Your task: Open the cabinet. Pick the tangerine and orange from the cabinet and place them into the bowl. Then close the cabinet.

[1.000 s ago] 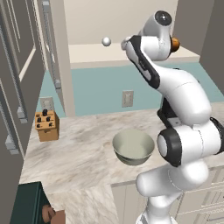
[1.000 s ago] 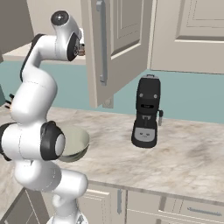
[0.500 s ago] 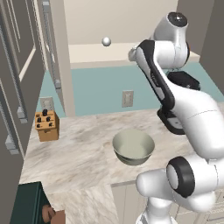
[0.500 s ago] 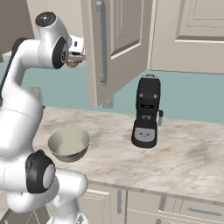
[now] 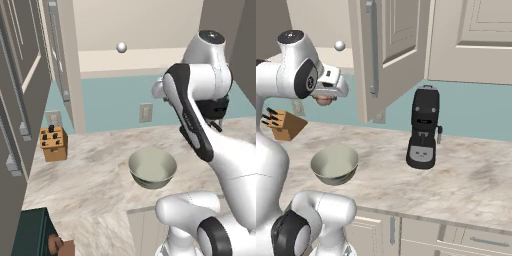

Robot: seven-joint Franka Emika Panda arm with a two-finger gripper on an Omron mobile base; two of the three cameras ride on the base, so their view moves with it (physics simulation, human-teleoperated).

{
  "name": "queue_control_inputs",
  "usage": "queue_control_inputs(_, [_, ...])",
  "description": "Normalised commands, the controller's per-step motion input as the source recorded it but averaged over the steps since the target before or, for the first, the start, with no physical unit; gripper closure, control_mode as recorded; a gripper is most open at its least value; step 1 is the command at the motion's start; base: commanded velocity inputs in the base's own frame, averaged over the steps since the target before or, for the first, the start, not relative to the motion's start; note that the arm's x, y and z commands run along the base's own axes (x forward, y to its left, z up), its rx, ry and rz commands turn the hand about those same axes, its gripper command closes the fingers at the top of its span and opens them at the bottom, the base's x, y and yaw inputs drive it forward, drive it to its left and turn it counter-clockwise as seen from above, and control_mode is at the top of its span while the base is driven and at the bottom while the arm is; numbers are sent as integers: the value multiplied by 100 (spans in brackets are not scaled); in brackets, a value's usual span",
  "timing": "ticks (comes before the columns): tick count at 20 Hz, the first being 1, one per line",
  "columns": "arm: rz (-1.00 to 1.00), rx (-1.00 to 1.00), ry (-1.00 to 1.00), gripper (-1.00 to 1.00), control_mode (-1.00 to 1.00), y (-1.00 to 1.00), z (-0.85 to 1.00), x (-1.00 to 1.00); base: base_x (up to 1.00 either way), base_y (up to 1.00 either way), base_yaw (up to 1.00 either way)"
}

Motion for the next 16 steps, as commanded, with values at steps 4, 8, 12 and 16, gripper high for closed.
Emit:
queue_control_inputs(4, [0,0,22,100,-100,34,-100,-92,0,0,0])
queue_control_inputs(8, [0,0,21,100,-100,10,-100,-58,0,0,0])
queue_control_inputs(12, [0,0,20,100,-100,0,-96,-8,0,0,0])
queue_control_inputs(16, [0,0,4,100,-100,0,-50,24,0,0,0])
